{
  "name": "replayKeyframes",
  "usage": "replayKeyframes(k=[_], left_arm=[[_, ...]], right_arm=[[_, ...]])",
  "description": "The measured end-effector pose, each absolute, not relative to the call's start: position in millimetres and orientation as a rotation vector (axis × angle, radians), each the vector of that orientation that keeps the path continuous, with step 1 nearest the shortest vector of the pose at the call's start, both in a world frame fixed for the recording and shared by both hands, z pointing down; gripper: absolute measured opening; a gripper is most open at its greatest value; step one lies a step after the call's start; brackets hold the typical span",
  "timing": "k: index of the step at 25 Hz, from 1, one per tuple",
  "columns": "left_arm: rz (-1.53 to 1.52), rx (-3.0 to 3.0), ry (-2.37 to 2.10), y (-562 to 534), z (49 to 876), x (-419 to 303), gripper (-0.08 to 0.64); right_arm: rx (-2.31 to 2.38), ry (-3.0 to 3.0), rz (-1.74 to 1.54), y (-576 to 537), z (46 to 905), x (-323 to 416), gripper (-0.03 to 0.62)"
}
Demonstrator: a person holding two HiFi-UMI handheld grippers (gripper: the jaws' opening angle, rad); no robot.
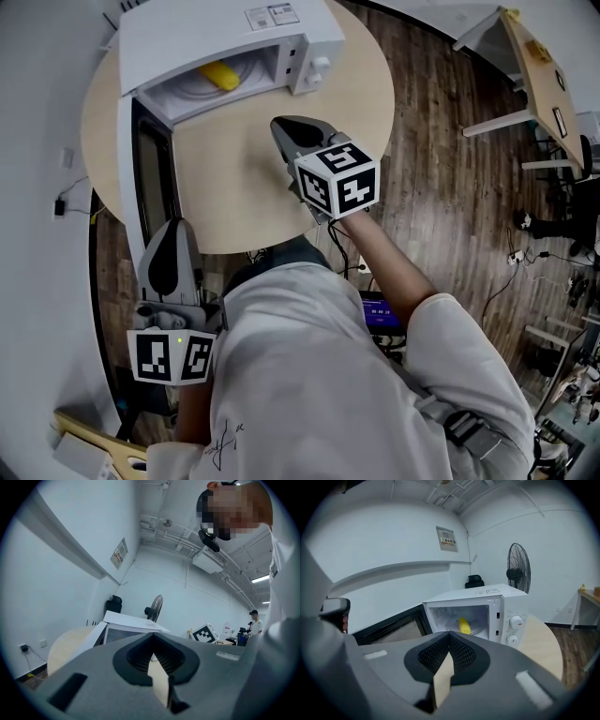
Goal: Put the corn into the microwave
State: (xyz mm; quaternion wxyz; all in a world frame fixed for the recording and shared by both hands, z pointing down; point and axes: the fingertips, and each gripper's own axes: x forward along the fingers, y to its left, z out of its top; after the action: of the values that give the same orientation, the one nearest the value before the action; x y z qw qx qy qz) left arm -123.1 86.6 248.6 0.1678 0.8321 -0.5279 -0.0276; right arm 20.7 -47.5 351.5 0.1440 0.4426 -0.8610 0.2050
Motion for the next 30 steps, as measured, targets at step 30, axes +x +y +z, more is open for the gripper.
replayKeyframes(k=[30], left_arm=[[0.064, 2.253, -1.546, 72.7, 274.9, -159.7, -0.011]], right_arm=[[1.409, -2.496, 0.595, 54.4, 271.6, 51.4, 0.011]])
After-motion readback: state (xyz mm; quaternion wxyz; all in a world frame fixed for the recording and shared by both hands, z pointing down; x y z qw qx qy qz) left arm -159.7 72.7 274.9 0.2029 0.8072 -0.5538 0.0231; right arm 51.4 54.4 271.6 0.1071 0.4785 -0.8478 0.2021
